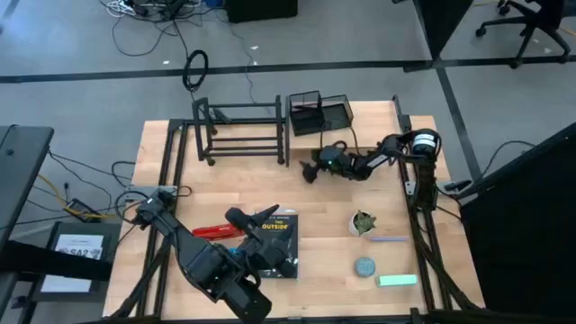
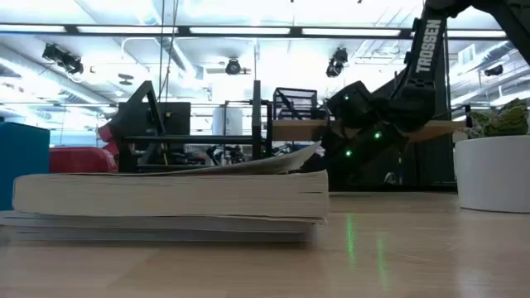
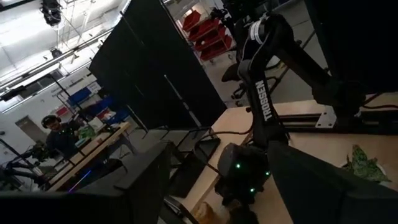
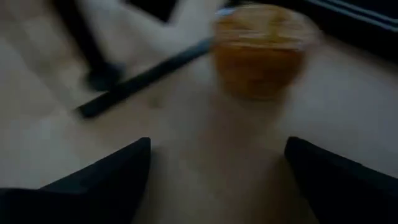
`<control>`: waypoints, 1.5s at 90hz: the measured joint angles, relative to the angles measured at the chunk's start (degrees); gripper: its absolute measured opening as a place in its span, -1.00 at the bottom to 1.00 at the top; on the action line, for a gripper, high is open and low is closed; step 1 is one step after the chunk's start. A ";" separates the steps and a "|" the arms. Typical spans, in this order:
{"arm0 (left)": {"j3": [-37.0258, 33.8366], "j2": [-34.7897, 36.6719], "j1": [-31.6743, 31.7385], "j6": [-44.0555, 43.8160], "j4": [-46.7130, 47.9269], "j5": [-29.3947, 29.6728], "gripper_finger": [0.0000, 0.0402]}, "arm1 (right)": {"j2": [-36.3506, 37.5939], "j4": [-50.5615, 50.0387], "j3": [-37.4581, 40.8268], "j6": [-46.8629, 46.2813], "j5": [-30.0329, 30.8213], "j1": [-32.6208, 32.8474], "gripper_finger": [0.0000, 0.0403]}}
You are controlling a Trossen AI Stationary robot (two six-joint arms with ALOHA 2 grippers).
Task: Stock shelves
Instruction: Remove the yellow scented candle from under the shelf
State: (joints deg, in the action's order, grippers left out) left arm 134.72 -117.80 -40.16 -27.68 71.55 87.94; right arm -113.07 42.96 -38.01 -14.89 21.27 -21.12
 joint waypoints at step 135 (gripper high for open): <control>0.00 0.00 0.42 0.17 0.05 -1.22 0.23 | -2.41 13.59 -3.51 -0.81 12.40 6.02 -0.96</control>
State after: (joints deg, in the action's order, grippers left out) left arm 134.72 -117.80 -39.75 -27.51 71.60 86.72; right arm -115.48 56.55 -41.52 -15.69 33.67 -15.10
